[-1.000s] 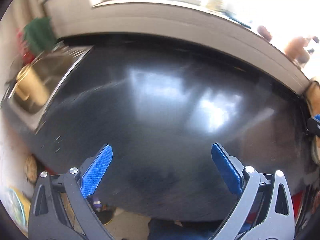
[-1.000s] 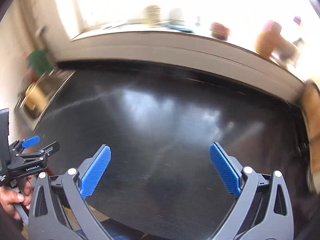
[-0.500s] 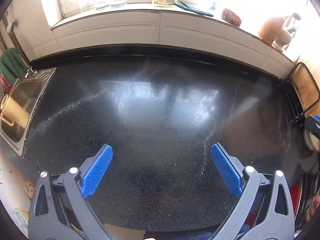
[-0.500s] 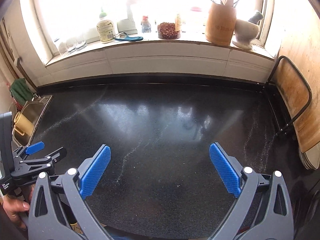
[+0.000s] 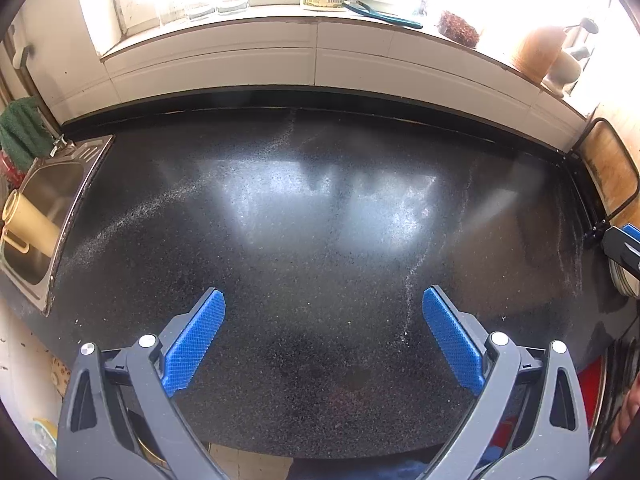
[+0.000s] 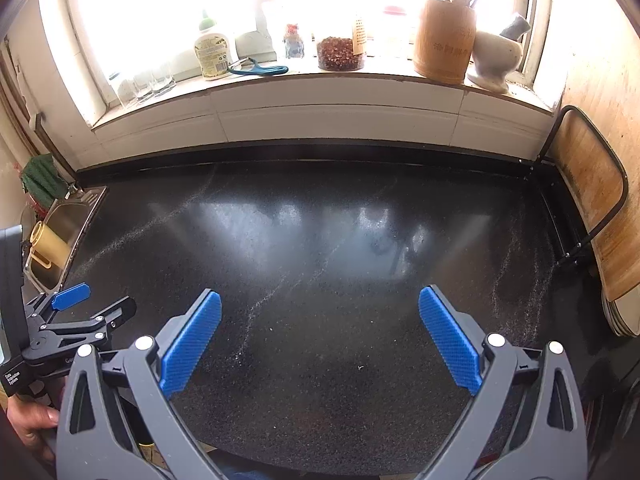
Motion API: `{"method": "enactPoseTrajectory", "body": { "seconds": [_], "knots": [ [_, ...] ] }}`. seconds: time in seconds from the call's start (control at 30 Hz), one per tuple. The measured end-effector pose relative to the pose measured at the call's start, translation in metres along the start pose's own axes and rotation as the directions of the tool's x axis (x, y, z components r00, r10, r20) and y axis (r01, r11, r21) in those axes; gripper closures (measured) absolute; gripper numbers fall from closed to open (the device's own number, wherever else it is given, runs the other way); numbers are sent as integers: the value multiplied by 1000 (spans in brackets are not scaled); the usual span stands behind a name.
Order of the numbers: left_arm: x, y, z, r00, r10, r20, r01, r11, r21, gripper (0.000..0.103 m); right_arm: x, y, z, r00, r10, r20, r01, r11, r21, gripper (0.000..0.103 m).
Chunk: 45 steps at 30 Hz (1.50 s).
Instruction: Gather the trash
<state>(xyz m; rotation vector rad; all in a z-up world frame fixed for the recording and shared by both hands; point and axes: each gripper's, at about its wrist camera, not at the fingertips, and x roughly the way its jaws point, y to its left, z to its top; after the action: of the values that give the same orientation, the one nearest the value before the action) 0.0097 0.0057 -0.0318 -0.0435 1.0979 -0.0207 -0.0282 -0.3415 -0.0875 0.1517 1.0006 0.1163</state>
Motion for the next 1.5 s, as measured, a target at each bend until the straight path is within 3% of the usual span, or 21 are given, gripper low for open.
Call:
{"method": "enactPoseTrajectory", "body": {
  "seconds": [1.5],
  "knots": [
    [4, -3, 7, 1000, 5, 2, -5, 1000, 17, 7, 12, 3, 2, 999, 9, -40, -9, 1000, 15, 7]
  ]
}}
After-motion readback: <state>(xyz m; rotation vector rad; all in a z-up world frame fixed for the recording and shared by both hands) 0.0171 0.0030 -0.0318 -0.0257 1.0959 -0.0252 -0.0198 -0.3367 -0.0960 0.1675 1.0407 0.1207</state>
